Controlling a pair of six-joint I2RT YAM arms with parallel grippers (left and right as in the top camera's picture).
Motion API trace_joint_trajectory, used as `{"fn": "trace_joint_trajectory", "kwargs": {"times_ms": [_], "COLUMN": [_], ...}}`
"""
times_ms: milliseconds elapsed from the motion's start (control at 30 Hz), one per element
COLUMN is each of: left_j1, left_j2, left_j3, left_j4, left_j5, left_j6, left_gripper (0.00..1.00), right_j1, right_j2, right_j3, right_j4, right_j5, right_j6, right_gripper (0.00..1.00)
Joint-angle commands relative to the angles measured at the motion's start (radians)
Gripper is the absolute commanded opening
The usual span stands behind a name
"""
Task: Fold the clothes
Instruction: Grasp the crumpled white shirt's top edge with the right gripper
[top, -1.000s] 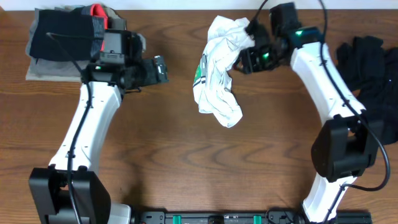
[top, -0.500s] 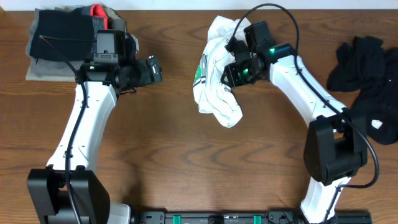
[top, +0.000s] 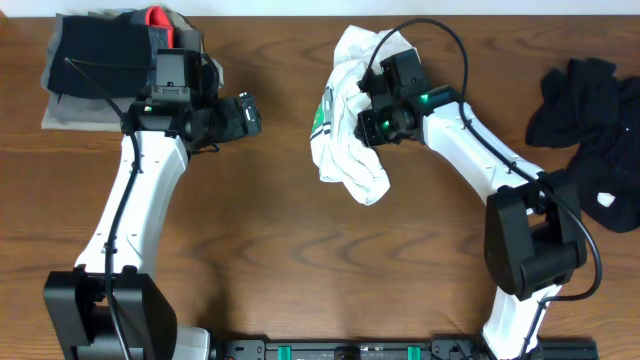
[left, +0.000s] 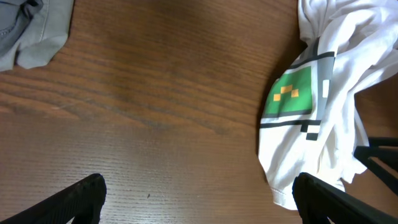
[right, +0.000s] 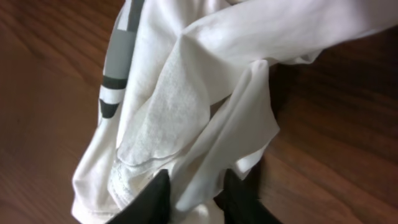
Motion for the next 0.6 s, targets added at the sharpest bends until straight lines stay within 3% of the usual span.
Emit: {"fn": "trace_joint_trajectory", "kwargs": {"times_ms": [0, 133, 333, 567], "left_j1": [0.004, 0.004, 0.004, 0.004], "left_j2": [0.000, 0.000, 0.000, 0.000], "left_j3": [0.020, 0.020, 0.020, 0.020], "left_j4": [-0.004, -0.004, -0.003, -0.003], "left_j5": [-0.006, -0.006, -0.006, -0.013], "left_j6": [-0.009, -0.009, -0.005, -0.005], "left_gripper": [0.96, 0.96, 0.96, 0.96], "right_j1": [0.010, 0.010, -0.017, -0.158], "right_j2": [0.010, 0.019, -0.009, -0.127], "right_j3": [-0.007, -0.007, 0.018, 0.192], "right_j4": [0.007, 0.016, 0.049, -0.037], "right_j5": [0.010, 0.010, 0.038, 0.092], "right_j6": [0.008, 0.008, 0.012, 0.011], "right_gripper": [0.18, 0.01, 0.01, 0.01]}}
